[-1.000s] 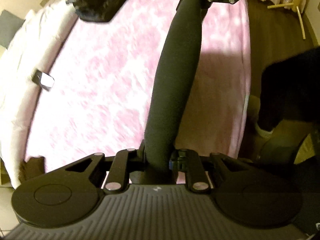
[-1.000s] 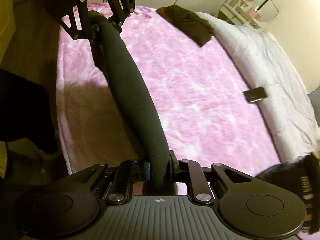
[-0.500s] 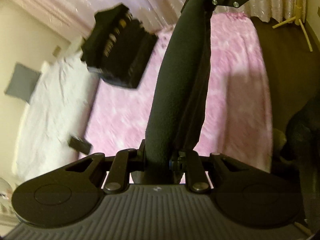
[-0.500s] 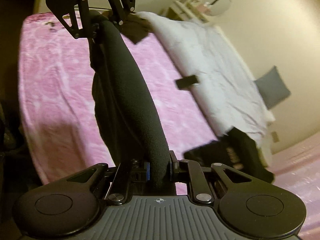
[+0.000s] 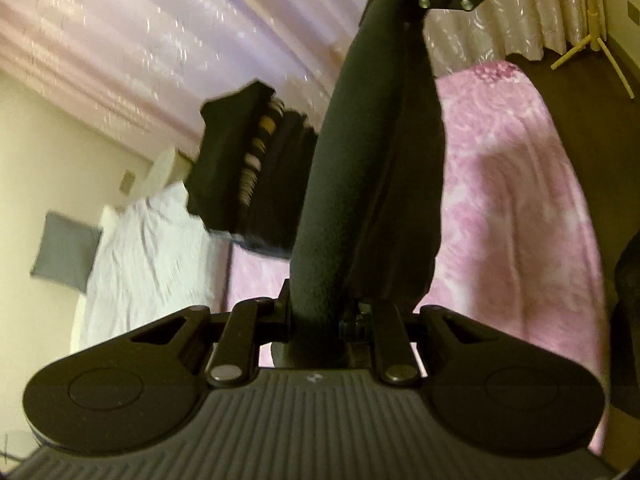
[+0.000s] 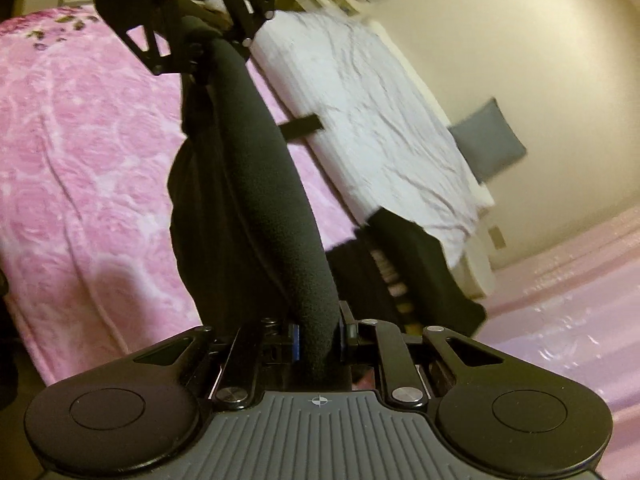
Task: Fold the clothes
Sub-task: 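Carry the held shirt with both grippers toward the stack of folded clothes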
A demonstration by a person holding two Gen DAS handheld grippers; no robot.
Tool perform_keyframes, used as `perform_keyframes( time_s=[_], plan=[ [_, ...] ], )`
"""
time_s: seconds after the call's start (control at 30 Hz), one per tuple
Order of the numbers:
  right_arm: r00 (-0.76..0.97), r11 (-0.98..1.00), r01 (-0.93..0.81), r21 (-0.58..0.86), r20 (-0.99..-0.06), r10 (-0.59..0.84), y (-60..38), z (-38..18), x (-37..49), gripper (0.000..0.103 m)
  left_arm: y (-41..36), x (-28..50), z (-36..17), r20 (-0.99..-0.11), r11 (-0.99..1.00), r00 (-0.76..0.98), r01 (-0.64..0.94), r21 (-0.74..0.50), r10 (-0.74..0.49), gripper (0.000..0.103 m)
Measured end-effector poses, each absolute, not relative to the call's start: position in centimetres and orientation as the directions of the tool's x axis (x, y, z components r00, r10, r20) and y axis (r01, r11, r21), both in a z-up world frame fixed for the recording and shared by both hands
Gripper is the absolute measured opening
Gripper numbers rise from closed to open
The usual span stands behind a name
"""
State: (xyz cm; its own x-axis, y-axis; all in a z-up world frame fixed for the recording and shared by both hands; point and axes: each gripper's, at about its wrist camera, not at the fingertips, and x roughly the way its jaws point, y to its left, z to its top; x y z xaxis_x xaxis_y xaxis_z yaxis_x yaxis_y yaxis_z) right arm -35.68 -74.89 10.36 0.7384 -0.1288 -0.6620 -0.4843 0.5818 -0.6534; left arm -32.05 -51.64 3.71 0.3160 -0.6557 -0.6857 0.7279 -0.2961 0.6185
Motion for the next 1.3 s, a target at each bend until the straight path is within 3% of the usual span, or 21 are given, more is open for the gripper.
perform_keyframes(
  time_s=[0.37, 0.97, 1.17, 1.3],
  plan=[
    [0.752, 0.582, -0.419, -0.696, -0.626, -0.206, -81.5, 14.5, -31.4, 0.015, -59.8, -28.9, 6.9, -0.626, -0.308, 0.254, 0.699, 0.645, -0.737, 0.017],
    [0.784, 0.521, -0.552, -0.651, -0.618, 0.057, -100.5, 15.4, -18.5, 0.015, -79.1, -26.3, 8.9, -0.664, -0.145, 0.414, 0.773, 0.618, -0.623, 0.017],
    [0.851, 0.543, -0.464, -0.700, -0.523, 0.053, -104.6, 17.3, -11.1, 0.015, -85.6, -21.1, 11.7, -0.626, -0.098, 0.463, 0.750, 0.654, -0.628, 0.017],
    [0.906, 0.547, -0.366, -0.753, -0.423, 0.024, -107.0, 18.3, -6.0, 0.015, -90.7, -16.2, 13.5, -0.524, -0.030, 0.528, 0.685, 0.728, -0.668, 0.017]
  ],
)
